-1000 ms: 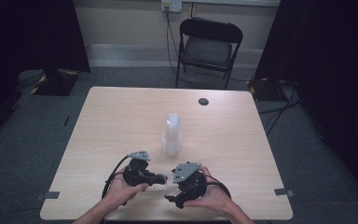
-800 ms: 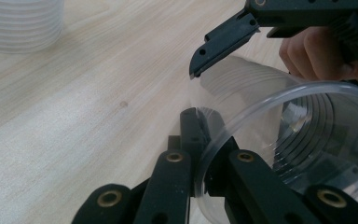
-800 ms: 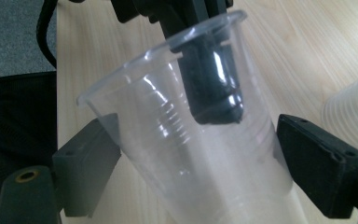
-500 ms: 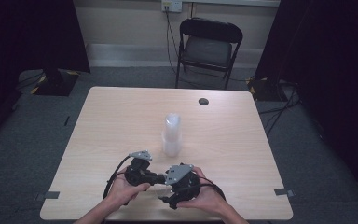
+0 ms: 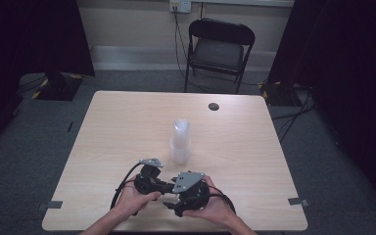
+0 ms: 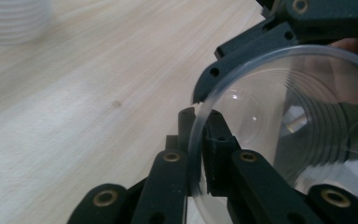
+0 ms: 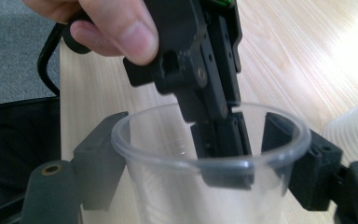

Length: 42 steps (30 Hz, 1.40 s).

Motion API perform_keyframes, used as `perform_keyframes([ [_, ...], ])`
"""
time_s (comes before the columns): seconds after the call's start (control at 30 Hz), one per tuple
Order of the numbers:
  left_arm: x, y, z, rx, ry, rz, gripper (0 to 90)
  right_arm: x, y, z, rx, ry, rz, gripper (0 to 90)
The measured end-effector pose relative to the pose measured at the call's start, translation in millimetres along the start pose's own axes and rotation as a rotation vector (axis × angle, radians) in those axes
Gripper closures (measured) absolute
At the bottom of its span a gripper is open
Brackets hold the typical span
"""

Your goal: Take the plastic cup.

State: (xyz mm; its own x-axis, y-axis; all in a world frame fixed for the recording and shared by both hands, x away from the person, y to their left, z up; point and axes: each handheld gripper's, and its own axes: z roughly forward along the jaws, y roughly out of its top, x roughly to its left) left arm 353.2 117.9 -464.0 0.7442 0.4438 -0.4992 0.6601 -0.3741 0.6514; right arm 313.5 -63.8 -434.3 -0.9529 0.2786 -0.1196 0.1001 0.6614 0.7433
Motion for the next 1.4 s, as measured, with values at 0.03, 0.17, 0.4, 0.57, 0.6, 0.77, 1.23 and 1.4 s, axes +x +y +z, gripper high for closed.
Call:
perform_keyframes([
  [0.03, 0.1, -0.2, -0.4, -0.003, -0.004, -0.006, 87.4, 0.6, 0.2, -0.2, 0.004, -0.004, -0.004, 24.0],
  [0.17, -0.1, -0.4, -0.3, 0.003, 0.005, -0.013, 88.3, 2.6, 0.8, 0.8, 0.017, -0.012, -0.019, 23.7],
  [0.4, -0.1, -0.1, -1.1, 0.006, 0.012, -0.017, 89.6, 5.2, 2.8, 0.7, 0.035, -0.035, -0.044, 24.3],
  [0.57, 0.6, -0.2, -1.9, 0.020, 0.016, -0.040, 90.0, 5.4, 2.5, 1.6, 0.043, -0.029, -0.049, 24.7],
  [0.6, 0.5, -0.1, -2.2, 0.025, 0.013, -0.049, 90.0, 6.8, 2.1, 2.1, 0.044, -0.034, -0.062, 24.4],
  [0.77, 0.8, -0.1, -3.2, 0.021, 0.002, -0.049, 90.0, 7.1, 1.5, 1.7, 0.039, -0.026, -0.065, 23.9],
  [1.23, -0.6, -0.8, -2.8, 0.016, 0.010, -0.033, 89.9, 7.4, -0.2, 2.2, 0.051, -0.032, -0.086, 29.6],
  [1.4, -2.8, -1.0, -3.8, 0.001, 0.034, 0.001, 87.9, 5.6, -0.4, 0.2, 0.038, -0.035, -0.081, 30.9],
])
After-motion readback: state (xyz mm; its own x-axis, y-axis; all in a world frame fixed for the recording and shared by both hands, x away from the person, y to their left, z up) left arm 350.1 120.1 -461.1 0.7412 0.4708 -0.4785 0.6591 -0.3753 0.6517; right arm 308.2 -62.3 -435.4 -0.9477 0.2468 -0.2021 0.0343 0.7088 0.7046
